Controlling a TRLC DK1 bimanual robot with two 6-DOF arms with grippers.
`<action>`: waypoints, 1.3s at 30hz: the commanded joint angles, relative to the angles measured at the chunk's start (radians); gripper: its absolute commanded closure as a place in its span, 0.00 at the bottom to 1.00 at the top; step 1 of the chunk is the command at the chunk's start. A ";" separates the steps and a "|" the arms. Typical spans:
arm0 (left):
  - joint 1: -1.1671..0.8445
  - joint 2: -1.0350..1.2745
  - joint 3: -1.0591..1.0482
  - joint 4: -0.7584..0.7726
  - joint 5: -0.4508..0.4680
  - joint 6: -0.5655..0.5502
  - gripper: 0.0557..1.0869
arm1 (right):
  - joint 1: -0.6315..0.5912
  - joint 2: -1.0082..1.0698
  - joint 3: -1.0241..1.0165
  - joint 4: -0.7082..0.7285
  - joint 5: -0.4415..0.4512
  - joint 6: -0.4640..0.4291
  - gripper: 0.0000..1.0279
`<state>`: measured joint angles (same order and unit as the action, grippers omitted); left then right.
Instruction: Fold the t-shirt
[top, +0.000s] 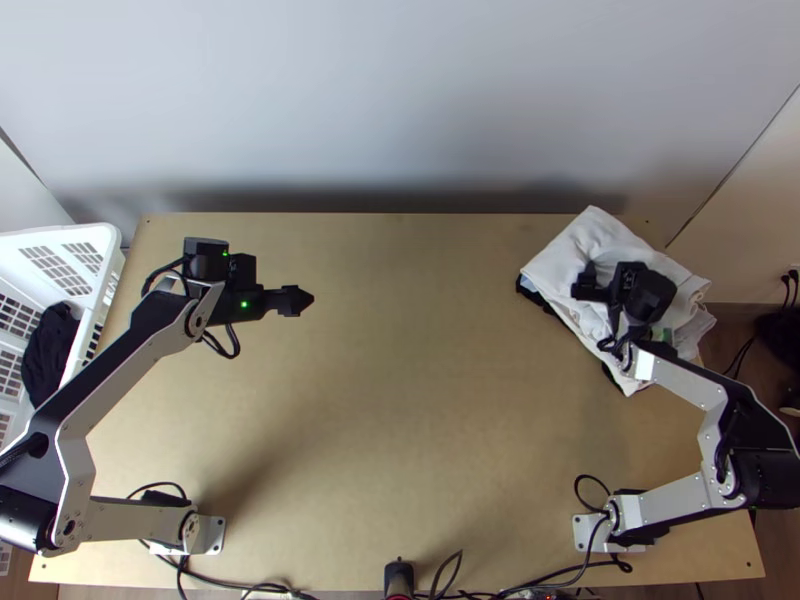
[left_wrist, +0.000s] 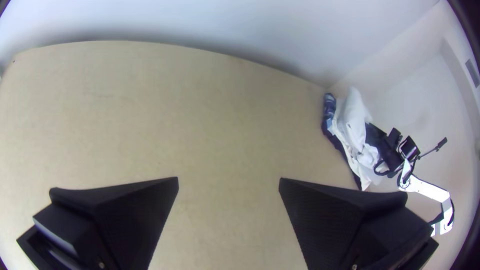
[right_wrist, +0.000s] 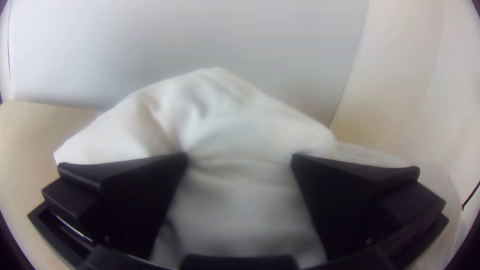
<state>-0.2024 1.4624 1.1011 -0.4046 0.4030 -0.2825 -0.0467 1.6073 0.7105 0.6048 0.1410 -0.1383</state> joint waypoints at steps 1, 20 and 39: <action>-0.003 0.007 0.006 0.021 0.000 -0.006 0.05 | -0.001 -0.037 -0.043 0.010 0.014 0.011 0.05; 0.027 -0.016 -0.012 0.015 0.005 0.003 0.05 | -0.133 -0.371 -0.134 -0.097 0.032 -0.027 0.05; 0.026 -0.013 0.006 0.026 0.003 0.002 0.05 | -0.275 -0.326 -0.134 -0.040 0.022 0.031 0.05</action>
<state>-0.1753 1.4513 1.1049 -0.3855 0.4072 -0.2726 -0.3103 1.4139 0.5377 0.6052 0.1616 -0.1059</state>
